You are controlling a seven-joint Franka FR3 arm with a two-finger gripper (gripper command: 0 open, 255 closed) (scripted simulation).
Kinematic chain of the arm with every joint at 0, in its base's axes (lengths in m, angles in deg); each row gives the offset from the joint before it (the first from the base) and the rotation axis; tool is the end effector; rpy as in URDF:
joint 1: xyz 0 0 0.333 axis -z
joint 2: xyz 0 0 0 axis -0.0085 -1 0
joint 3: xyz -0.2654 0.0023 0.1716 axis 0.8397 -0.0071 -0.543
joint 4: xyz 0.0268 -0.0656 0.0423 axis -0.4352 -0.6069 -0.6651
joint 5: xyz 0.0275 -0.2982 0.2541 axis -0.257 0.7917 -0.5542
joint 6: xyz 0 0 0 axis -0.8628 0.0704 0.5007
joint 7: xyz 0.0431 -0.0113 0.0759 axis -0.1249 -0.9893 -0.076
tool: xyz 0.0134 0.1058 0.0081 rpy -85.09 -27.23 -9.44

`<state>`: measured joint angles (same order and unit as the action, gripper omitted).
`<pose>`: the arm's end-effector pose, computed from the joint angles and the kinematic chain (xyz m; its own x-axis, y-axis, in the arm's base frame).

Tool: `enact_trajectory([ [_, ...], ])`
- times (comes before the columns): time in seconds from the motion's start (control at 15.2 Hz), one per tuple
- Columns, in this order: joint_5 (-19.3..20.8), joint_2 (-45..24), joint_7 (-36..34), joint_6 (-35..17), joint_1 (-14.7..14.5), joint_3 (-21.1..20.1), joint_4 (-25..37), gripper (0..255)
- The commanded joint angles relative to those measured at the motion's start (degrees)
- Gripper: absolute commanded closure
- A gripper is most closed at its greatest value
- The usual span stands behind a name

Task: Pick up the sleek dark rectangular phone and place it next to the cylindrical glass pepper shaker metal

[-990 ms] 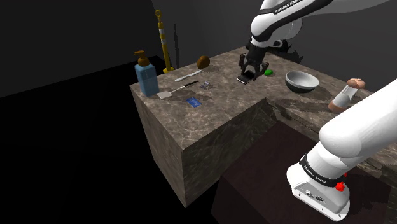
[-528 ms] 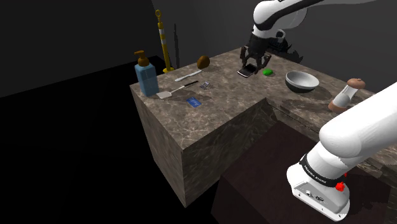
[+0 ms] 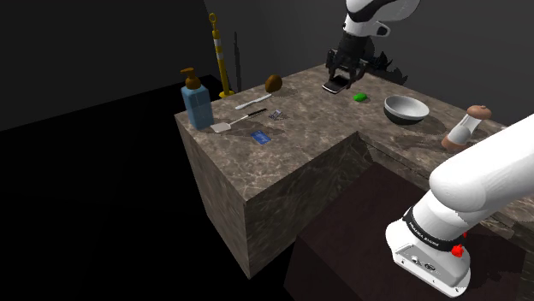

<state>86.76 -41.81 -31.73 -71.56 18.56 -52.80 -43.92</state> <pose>0.4491 -0.1478 0.4753 0.1004 -0.9946 -0.0270 -0.9934 -0.0987 -0.0580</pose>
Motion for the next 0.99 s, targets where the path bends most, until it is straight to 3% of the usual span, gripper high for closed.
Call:
enact_trajectory([
  [0.0,0.0,0.5,-0.1,1.7,0.0,0.0,1.2,255],
  [0.26,0.1,1.0,-0.3,4.7,0.0,0.0,3.7,255],
  [0.92,3.7,11.2,11.9,6.6,5.5,8.7,-5.1,255],
])
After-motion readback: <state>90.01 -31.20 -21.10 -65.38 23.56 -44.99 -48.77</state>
